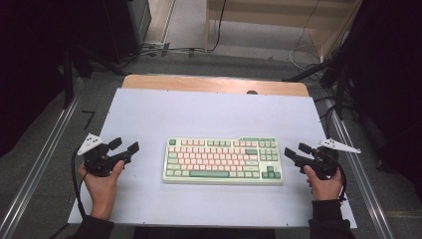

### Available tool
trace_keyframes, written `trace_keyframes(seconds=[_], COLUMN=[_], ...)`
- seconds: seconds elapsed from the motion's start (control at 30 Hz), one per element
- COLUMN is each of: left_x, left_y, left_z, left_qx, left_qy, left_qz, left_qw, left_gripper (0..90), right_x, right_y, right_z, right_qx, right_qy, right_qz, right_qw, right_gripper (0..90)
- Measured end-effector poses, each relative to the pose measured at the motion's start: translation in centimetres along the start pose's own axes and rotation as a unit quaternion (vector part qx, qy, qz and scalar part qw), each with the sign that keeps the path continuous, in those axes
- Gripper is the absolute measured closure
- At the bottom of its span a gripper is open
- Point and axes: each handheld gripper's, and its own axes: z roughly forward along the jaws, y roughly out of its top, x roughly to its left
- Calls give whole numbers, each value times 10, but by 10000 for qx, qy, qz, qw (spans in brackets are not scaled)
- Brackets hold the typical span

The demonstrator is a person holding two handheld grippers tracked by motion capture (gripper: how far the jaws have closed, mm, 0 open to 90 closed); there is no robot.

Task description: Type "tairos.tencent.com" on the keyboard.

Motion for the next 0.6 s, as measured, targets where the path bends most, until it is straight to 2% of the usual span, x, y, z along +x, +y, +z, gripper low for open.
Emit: trace_keyframes(seconds=[0.3,0.53,0.6], left_x=[13,26,28], left_y=[0,-1,-2], left_z=[-6,-9,-9], left_qx=[-30,-36,-30], left_qy=[234,429,451], left_qz=[-74,-192,-229], left_qw=[9997,9989,9987], left_gripper=[270,270,270], right_x=[-20,-33,-36], right_y=[-4,-7,-8], right_z=[-13,-16,-16], right_qx=[-61,-78,-64], right_qy=[-202,-371,-436], right_qz=[200,384,367], right_qw=[9996,9985,9984], right_gripper=[242,242,242])
